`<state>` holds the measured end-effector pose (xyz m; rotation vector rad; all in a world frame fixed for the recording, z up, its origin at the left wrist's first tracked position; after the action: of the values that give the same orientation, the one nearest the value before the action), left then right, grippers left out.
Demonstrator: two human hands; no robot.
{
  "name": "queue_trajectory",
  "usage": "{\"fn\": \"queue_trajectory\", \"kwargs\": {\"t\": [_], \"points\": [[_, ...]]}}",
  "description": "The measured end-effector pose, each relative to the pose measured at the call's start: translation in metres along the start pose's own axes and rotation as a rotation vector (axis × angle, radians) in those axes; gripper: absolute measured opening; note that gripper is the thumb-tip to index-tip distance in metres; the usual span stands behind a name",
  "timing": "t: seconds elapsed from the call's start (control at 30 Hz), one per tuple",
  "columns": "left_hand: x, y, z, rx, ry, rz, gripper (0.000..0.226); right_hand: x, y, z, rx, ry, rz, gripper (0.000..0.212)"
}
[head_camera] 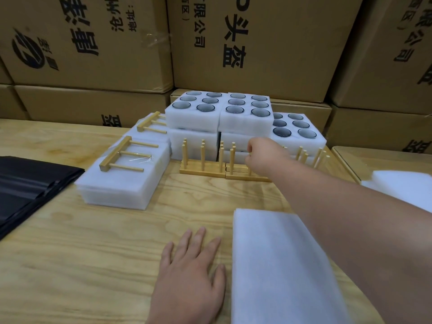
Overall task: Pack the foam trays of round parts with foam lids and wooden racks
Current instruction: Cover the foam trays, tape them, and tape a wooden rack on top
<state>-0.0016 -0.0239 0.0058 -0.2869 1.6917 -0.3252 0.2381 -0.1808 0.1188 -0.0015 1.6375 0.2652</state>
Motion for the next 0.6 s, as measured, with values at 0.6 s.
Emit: {"fn": "queue_trajectory", "kwargs": {"t": [0.6], "points": [[-0.001, 0.001, 0.0, 0.013, -0.006, -0.014, 0.071, -0.01, 0.003, -0.018, -0.134, 0.08, -0.412, 0.032]]}}
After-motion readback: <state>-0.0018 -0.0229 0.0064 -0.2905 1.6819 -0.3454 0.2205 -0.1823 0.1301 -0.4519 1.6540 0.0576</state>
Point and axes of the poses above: each hand's wrist, its own z-axis towards the middle knuckle, its own x-axis out of the palm, y = z × x, the point moved 3 cm from there along z, towards the middle knuckle, and after that the axes turned 11 degrees about y, right-handed, at the moved point
